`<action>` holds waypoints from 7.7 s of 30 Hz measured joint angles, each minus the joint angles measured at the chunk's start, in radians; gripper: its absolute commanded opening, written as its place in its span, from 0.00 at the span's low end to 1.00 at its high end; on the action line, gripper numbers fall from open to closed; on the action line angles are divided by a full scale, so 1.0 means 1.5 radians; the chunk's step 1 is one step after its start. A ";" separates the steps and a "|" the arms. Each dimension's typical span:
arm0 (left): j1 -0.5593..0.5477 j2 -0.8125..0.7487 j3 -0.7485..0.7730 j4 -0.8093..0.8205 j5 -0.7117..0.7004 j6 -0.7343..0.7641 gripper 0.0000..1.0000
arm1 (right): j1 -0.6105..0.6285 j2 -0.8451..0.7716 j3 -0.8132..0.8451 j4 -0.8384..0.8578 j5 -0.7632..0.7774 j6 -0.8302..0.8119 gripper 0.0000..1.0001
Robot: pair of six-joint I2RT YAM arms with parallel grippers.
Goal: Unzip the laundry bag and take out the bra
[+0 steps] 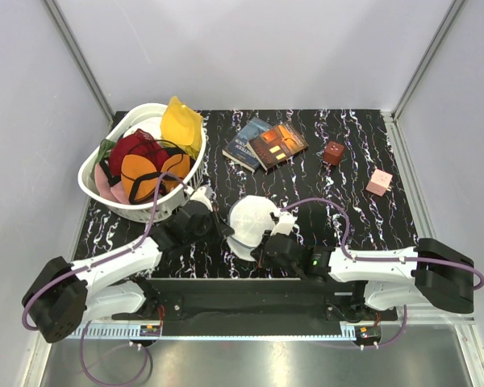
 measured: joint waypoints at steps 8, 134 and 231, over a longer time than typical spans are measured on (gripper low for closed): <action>0.001 0.066 0.062 -0.014 0.008 0.040 0.37 | 0.000 0.016 0.004 -0.004 -0.001 -0.001 0.00; -0.034 -0.001 -0.014 -0.015 -0.020 -0.007 0.26 | 0.001 0.173 0.155 -0.016 -0.047 -0.044 0.00; -0.036 -0.056 -0.056 0.004 -0.005 -0.036 0.00 | 0.001 0.174 0.162 -0.015 -0.060 -0.019 0.00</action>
